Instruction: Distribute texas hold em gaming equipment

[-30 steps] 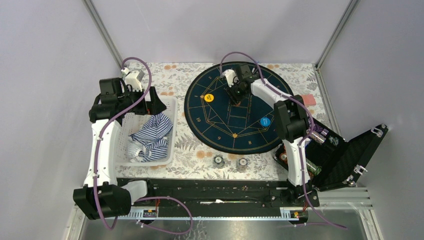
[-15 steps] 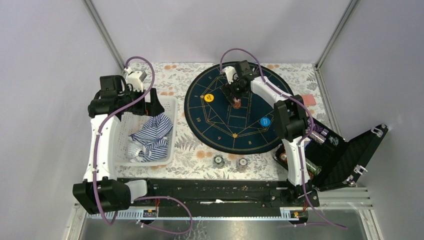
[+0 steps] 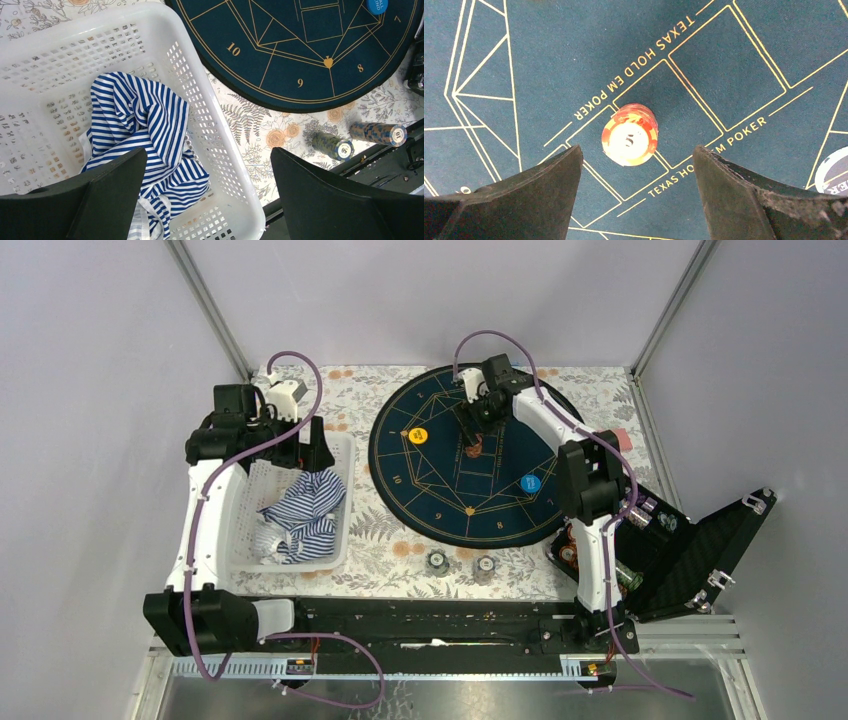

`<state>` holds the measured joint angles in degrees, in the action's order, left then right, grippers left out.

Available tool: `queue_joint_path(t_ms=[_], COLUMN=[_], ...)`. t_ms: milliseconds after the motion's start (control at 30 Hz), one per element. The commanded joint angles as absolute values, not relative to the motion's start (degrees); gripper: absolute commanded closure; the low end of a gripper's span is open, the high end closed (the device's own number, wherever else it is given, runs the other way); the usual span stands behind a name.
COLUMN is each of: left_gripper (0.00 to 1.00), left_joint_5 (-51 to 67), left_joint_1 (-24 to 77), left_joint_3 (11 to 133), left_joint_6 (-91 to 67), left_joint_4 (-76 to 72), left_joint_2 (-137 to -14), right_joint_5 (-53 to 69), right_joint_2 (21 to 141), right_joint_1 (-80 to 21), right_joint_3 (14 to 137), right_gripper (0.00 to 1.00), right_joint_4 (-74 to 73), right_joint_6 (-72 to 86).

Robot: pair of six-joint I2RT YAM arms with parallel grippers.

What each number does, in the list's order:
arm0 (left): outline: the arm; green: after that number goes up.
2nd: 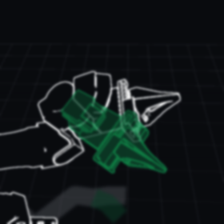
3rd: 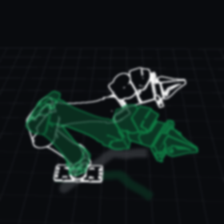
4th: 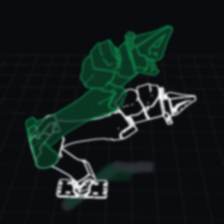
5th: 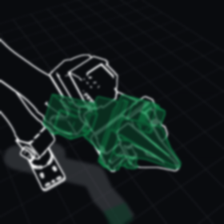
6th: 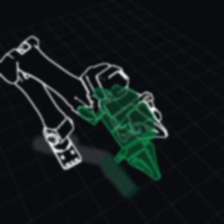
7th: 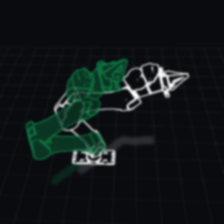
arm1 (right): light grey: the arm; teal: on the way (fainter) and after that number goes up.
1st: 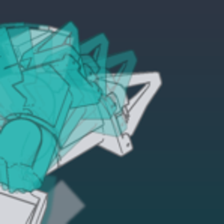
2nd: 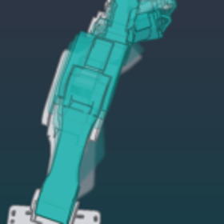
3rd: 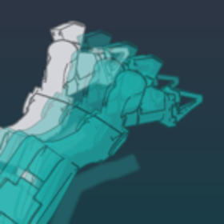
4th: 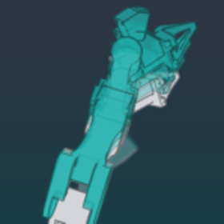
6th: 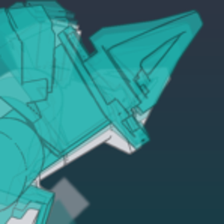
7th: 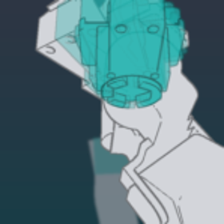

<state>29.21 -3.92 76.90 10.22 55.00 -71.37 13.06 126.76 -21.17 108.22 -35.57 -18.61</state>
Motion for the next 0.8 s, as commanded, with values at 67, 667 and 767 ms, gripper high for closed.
queue_joint_path(t_ms=[67,667,767], left_gripper=[0.01,0.01,0.01], left_joint_5=[28.5,27.2,27.3], left_joint_1=[-3.8,-3.7,-3.7], left_joint_3=[79.8,78.2,78.1], left_joint_6=[8.9,9.7,9.7], left_joint_4=[53.7,53.7,53.7], left_joint_2=[-71.0,-68.6,-68.8], right_joint_5=[14.7,13.9,13.0], right_joint_2=[126.6,130.7,130.8], right_joint_1=[-21.2,-22.1,-22.3], right_joint_3=[112.0,114.2,114.2], right_gripper=[0.13,0.27,0.35], right_joint_4=[-37.6,-38.5,-38.1], right_joint_6=[-17.4,-16.5,-16.4])
